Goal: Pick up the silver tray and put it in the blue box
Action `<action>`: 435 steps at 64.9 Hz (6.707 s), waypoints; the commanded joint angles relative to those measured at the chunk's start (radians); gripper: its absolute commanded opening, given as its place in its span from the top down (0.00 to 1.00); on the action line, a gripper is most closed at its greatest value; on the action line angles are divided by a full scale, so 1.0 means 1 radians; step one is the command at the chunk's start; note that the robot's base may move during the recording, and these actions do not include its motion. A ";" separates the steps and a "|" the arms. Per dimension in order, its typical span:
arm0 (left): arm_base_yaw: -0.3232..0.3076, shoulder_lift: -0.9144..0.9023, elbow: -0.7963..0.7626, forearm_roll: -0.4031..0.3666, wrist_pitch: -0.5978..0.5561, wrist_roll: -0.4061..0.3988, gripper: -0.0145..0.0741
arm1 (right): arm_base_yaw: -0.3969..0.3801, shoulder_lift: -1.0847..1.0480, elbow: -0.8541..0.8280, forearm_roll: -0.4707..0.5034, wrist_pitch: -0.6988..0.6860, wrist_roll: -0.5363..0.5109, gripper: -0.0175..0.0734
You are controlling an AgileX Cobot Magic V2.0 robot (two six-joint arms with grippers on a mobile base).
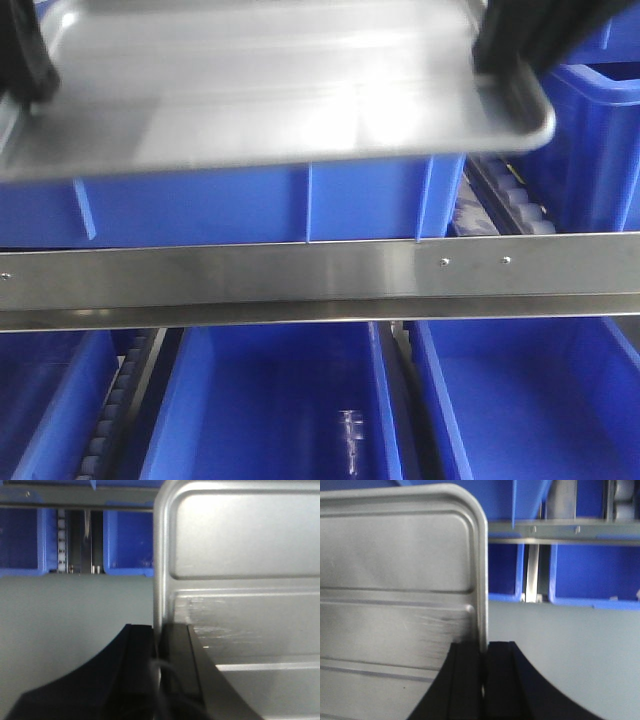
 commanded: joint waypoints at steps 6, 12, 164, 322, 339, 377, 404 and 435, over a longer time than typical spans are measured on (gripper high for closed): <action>0.061 -0.014 -0.154 -0.051 -0.116 0.139 0.85 | -0.030 0.037 -0.173 0.009 -0.074 -0.107 0.74; 0.104 0.023 -0.225 -0.109 -0.126 0.236 0.85 | -0.056 0.088 -0.265 0.040 -0.075 -0.167 0.74; 0.421 0.496 -0.712 -0.198 -0.208 0.514 0.85 | -0.357 0.549 -0.762 0.304 -0.237 -0.464 0.74; 0.431 -0.476 0.628 -0.239 -1.083 0.562 0.84 | -0.239 -0.241 0.445 0.253 -1.332 -0.767 0.75; 0.431 -0.858 0.802 -0.237 -1.072 0.562 0.84 | -0.239 -0.530 0.729 0.243 -1.323 -0.767 0.75; 0.431 -1.002 0.814 -0.237 -1.076 0.562 0.84 | -0.239 -0.660 0.807 0.243 -1.311 -0.767 0.75; 0.431 -1.002 0.814 -0.237 -1.076 0.562 0.84 | -0.379 -0.931 0.952 0.246 -1.181 -0.767 0.75; 0.431 -1.002 0.814 -0.237 -1.076 0.562 0.84 | -0.730 -1.280 1.159 0.246 -1.089 -0.767 0.75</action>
